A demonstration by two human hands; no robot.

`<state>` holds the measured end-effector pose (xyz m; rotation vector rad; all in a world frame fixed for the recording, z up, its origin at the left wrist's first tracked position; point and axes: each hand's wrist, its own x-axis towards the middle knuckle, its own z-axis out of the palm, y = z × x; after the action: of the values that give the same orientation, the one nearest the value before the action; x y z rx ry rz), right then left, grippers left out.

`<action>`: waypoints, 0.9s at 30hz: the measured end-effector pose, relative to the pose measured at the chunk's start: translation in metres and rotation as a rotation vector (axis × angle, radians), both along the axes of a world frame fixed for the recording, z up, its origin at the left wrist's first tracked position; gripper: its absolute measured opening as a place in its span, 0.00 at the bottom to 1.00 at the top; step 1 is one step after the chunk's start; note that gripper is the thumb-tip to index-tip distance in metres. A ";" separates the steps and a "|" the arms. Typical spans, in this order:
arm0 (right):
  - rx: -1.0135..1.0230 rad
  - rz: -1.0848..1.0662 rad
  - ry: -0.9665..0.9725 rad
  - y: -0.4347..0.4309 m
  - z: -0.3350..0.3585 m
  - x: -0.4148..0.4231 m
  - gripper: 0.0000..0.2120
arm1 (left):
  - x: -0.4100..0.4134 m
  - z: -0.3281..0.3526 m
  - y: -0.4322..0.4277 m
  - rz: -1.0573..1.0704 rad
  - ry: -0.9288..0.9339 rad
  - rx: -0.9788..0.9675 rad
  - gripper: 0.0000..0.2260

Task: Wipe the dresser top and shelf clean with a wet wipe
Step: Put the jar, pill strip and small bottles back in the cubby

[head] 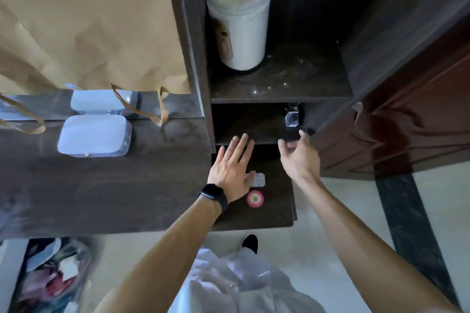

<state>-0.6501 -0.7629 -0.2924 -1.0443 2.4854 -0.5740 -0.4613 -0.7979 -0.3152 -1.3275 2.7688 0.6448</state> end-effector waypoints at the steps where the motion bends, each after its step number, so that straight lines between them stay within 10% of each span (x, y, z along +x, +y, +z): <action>1: 0.051 -0.001 0.025 -0.009 0.000 -0.009 0.32 | -0.011 -0.001 -0.003 0.005 -0.042 0.003 0.36; 17: 0.116 -0.123 0.069 -0.059 -0.020 -0.019 0.23 | -0.031 -0.007 -0.006 0.088 -0.238 0.095 0.28; 27: -0.174 -0.101 -0.290 0.066 -0.034 -0.017 0.18 | -0.098 0.015 -0.068 0.341 0.213 0.240 0.32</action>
<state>-0.6673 -0.6969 -0.3263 -0.8310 2.2723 -0.9169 -0.5597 -0.8663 -0.3001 -1.7786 2.5186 1.1553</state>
